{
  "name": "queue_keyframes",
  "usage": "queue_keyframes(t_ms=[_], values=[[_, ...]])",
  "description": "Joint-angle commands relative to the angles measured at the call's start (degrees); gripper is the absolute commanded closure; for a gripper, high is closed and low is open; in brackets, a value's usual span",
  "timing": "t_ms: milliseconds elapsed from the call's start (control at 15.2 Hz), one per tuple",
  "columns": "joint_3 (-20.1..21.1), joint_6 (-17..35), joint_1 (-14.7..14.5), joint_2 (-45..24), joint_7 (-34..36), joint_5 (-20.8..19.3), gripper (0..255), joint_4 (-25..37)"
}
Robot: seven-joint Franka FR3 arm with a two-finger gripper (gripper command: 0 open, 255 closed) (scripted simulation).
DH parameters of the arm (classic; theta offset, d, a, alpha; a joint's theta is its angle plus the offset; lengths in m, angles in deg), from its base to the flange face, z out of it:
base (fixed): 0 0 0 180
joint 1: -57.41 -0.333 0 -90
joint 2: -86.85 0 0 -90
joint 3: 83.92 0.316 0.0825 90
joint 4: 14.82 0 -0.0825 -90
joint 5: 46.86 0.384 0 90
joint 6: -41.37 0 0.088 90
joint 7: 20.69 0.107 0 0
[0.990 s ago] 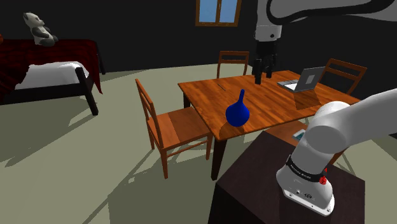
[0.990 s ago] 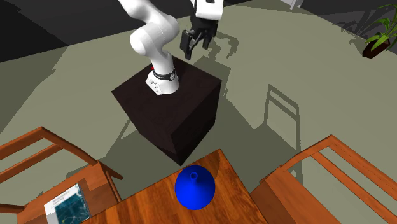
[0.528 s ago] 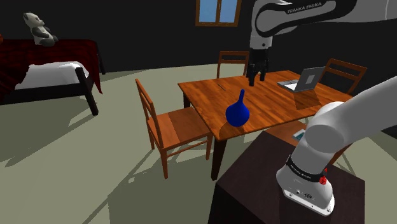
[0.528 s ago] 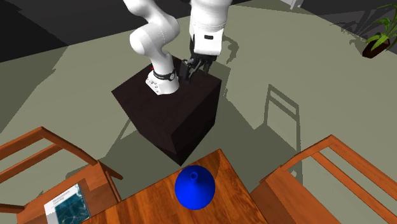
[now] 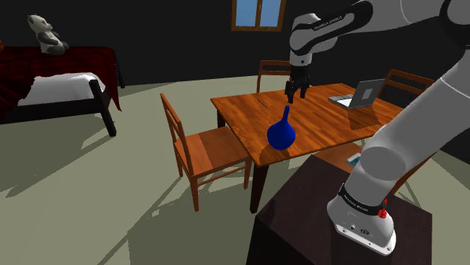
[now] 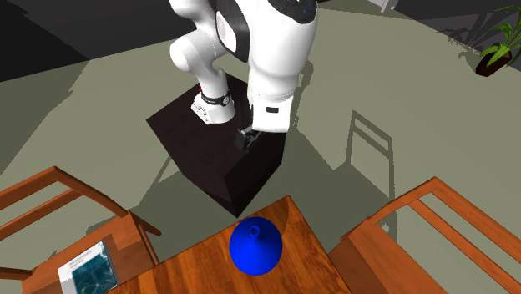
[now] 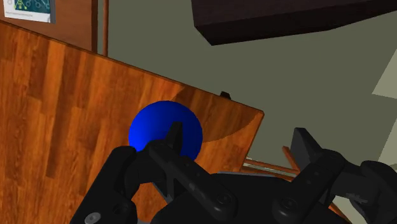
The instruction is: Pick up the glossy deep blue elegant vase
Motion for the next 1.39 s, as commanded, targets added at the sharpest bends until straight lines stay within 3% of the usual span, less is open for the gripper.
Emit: queue_keyframes(t_ms=[0, 528, 990, 1320], values=[[-1.6, 2.2, 0.5, -4.2, -2.0, 0.7, 0, 2.3], [-5.7, 8.2, 3.0, -21.8, -10.1, 7.3, 0, 13.8], [-6.0, 9.3, 8.1, -37.9, -16.6, 14.7, 0, 27.9], [-5.5, 11.8, 8.6, -39.9, -17.1, 15.6, 0, 27.4]])
